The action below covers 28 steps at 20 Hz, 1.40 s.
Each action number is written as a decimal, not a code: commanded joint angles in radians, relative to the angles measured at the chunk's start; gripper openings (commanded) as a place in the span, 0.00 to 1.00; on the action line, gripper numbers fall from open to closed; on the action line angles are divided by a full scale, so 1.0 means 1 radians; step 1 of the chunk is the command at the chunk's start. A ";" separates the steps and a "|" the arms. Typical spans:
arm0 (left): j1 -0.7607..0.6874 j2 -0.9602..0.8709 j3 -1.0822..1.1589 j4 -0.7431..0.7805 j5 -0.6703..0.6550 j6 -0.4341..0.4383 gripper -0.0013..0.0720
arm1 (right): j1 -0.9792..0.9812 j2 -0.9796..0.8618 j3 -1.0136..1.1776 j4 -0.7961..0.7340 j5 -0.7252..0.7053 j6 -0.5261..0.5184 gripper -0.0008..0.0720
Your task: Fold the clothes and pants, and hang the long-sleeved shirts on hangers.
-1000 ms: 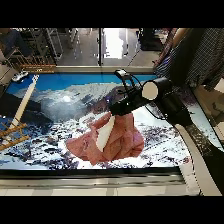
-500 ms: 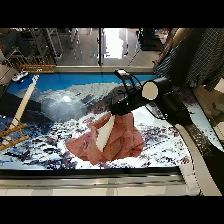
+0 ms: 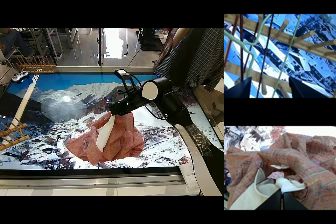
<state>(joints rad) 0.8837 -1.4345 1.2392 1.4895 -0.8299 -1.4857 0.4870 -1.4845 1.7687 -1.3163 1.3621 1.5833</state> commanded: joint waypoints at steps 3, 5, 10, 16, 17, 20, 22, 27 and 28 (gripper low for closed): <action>0.000 0.000 0.020 0.058 0.005 0.001 0.68 | 0.001 0.000 -0.001 0.000 0.003 0.000 0.04; -0.001 -0.019 0.020 0.051 0.012 0.001 0.68 | 0.001 0.000 -0.001 0.000 0.003 0.000 0.04; -0.001 -0.079 0.020 0.050 0.044 0.001 0.68 | 0.001 -0.001 -0.001 0.000 0.003 0.000 0.04; -0.017 -0.091 0.021 0.046 0.071 0.001 0.66 | 0.001 -0.002 0.000 0.000 0.003 0.000 0.04; -0.019 -0.091 0.021 0.047 0.071 0.001 0.54 | 0.001 -0.002 0.000 0.000 0.003 0.000 0.04; -0.019 -0.091 0.021 0.047 0.071 0.001 0.21 | 0.001 -0.002 -0.001 0.000 0.003 0.000 0.04; -0.019 -0.090 0.021 0.046 0.071 0.001 0.21 | 0.001 -0.002 -0.001 0.000 0.003 0.000 0.04; -0.019 -0.078 0.022 0.047 0.072 0.001 0.04 | 0.001 -0.002 0.000 0.000 0.003 0.000 0.04; -0.019 -0.069 0.022 0.047 0.078 0.002 0.04 | 0.001 -0.002 0.000 0.000 0.003 0.000 0.04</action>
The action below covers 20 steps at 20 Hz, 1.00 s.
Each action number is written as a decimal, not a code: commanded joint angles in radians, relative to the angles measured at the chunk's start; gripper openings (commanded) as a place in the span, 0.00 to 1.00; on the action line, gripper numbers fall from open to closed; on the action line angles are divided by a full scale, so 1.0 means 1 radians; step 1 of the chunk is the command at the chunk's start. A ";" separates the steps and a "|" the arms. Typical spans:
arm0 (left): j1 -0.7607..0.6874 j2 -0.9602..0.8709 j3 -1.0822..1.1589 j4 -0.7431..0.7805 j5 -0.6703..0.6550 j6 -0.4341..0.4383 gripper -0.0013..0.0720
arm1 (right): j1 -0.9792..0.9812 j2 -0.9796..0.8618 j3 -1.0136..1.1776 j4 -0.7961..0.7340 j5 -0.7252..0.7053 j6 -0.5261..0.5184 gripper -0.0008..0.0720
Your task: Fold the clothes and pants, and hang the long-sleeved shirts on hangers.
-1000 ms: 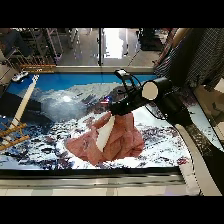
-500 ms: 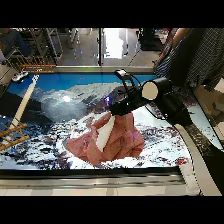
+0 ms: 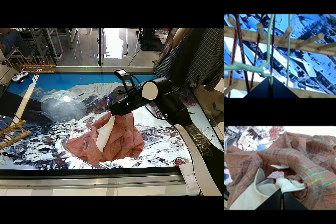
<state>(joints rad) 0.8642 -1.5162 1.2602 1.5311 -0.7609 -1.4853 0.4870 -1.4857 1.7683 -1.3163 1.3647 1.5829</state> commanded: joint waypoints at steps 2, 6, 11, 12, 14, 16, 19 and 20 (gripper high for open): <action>0.000 0.045 0.002 0.005 0.024 0.002 0.04 | 0.001 0.000 0.000 0.001 0.000 0.001 0.04; -0.011 0.184 0.038 -0.061 0.127 0.021 0.03 | 0.001 0.000 0.000 0.003 0.001 0.001 0.04; -0.057 0.363 0.134 -0.946 0.031 0.546 0.03 | 0.001 0.002 0.001 -0.054 -0.061 -0.044 0.04; -0.078 0.366 0.134 -1.206 -0.102 0.769 0.03 | 0.001 0.003 0.006 -0.097 -0.070 -0.082 0.04; -0.149 0.342 0.134 -1.505 -0.473 1.102 0.03 | -0.001 0.010 0.021 -0.192 -0.077 -0.246 0.04; -0.257 0.306 0.134 -1.462 -0.706 1.198 0.03 | -0.001 0.028 0.034 -0.289 -0.088 -0.398 0.04; -0.443 0.232 0.134 -1.314 -0.763 1.199 0.03 | -0.001 0.076 0.041 -0.382 -0.177 -0.552 0.04; -0.493 0.204 0.134 -1.319 -0.763 1.206 0.03 | -0.001 0.094 0.041 -0.389 -0.216 -0.602 0.04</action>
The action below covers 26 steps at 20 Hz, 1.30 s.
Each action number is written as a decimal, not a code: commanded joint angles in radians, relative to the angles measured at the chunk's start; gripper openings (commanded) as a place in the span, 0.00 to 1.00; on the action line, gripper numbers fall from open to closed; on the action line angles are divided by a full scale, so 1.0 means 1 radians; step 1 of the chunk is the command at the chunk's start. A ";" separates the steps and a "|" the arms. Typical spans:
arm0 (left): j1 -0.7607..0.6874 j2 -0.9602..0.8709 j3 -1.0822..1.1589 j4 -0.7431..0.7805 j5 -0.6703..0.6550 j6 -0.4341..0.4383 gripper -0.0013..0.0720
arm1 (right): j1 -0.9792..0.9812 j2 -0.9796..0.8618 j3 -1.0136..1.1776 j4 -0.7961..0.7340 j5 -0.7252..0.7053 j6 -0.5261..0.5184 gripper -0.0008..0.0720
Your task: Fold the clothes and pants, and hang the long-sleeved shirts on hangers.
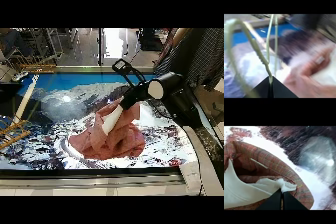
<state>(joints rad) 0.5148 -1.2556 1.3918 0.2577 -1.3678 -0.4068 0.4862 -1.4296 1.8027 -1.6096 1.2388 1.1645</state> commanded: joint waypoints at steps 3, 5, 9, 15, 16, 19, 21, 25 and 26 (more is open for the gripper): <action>-0.247 -0.137 0.003 -0.060 -0.167 0.130 0.03 | 0.000 0.069 0.007 -0.097 -0.144 -0.272 0.04; -0.286 -0.185 0.003 -0.068 -0.192 0.123 0.03 | 0.000 0.074 0.007 -0.095 -0.172 -0.305 0.04; -0.336 -0.259 0.003 -0.097 -0.264 0.136 0.03 | 0.001 0.075 0.007 -0.023 -0.235 -0.373 0.04; -0.336 -0.292 0.008 -0.142 -0.266 0.169 0.03 | 0.001 0.075 0.007 0.232 -0.210 -0.471 0.04; -0.336 -0.292 0.008 -0.143 -0.266 0.170 0.03 | 0.001 0.075 0.007 0.262 -0.186 -0.471 0.04; -0.336 -0.294 0.008 -0.142 -0.267 0.188 0.03 | 0.001 0.075 0.007 0.293 -0.073 -0.471 0.04; -0.336 -0.295 0.008 -0.122 -0.306 0.225 0.03 | 0.001 0.075 0.007 0.282 -0.014 -0.478 0.04; -0.336 -0.297 0.008 -0.107 -0.431 0.291 0.03 | 0.001 0.074 0.006 0.360 0.003 -0.694 0.04; -0.337 -0.302 0.008 -0.108 -0.457 0.296 0.03 | 0.001 0.074 0.006 0.420 0.004 -0.737 0.04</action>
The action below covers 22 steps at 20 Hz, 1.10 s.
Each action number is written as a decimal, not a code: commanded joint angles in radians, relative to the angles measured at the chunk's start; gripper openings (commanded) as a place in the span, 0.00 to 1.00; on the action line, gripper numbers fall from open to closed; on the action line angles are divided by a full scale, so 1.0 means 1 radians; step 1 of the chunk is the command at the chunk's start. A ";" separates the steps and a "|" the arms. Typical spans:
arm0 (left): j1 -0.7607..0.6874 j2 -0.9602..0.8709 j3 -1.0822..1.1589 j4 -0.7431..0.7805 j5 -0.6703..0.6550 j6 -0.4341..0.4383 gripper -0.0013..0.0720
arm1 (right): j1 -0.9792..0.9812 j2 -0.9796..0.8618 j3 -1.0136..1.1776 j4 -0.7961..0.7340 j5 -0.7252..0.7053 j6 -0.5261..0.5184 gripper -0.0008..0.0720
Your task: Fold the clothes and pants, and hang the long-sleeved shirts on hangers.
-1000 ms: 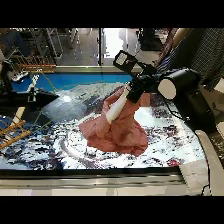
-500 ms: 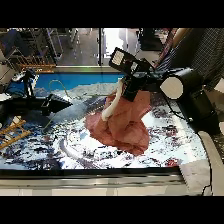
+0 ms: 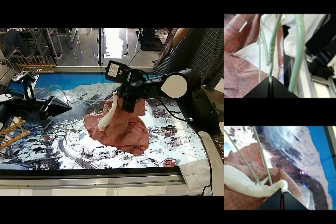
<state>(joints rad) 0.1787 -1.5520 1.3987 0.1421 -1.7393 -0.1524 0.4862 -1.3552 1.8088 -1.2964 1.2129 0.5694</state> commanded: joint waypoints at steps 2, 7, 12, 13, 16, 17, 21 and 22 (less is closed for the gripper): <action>-0.003 -0.022 0.001 0.025 -0.112 0.034 0.03 | 0.001 -0.001 0.000 0.249 0.038 -0.189 0.04; -0.023 -0.076 0.001 0.097 -0.113 0.034 0.03 | 0.084 -0.014 0.000 0.378 0.168 -0.198 0.03; -0.029 -0.100 0.001 -0.007 -0.043 0.020 0.03 | 0.199 -0.021 0.000 0.309 0.252 -0.157 0.04; -0.025 -0.100 0.001 -0.082 0.008 0.006 0.03 | 0.202 -0.021 0.000 0.282 0.254 -0.106 0.04; 0.004 -0.100 0.000 -0.337 0.092 0.065 0.03 | 0.187 -0.018 0.000 0.180 0.244 0.140 0.04; 0.019 -0.100 0.000 -0.409 0.105 0.072 0.03 | 0.179 -0.016 0.000 0.130 0.226 0.220 0.04; 0.082 -0.100 0.000 -0.490 0.182 0.075 0.03 | 0.127 -0.001 0.000 -0.031 0.026 0.408 0.04; 0.095 -0.100 -0.001 -0.484 0.186 0.075 0.03 | 0.106 0.000 0.000 -0.055 -0.045 0.441 0.04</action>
<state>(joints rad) 0.2359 -1.6512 1.3987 -0.2634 -1.6100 -0.0872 0.6285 -1.3617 1.8088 -1.2335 1.3293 0.8482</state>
